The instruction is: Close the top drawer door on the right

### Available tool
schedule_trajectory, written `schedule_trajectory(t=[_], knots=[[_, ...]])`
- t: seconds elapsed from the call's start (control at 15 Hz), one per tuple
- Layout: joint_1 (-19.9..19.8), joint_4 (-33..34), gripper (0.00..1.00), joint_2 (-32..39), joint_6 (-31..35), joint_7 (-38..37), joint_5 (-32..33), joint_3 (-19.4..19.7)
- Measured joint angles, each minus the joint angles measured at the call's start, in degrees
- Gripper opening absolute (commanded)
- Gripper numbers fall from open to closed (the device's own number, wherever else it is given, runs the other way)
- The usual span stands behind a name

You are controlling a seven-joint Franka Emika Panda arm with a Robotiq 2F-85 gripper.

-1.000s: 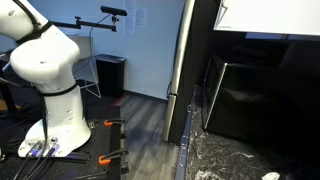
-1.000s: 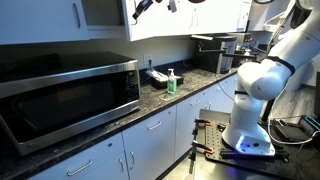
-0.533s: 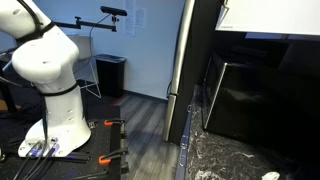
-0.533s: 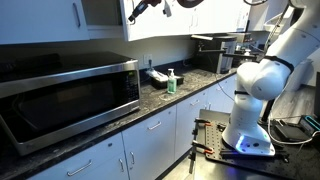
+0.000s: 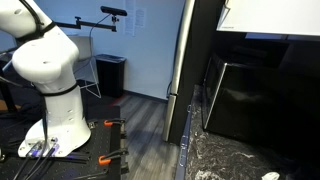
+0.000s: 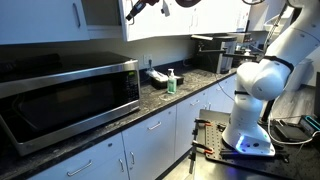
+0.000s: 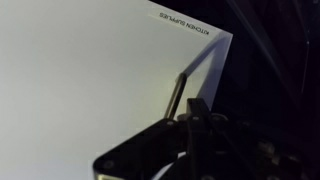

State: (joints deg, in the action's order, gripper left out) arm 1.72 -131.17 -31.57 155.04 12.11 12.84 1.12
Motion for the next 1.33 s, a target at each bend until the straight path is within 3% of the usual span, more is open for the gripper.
schedule_trajectory(t=[0.67,1.33], knots=[[0.57,5.92,0.00,10.10,3.38,8.97,0.16,1.54],[1.87,19.70,0.00,22.41,3.65,22.65,-1.57,3.39]])
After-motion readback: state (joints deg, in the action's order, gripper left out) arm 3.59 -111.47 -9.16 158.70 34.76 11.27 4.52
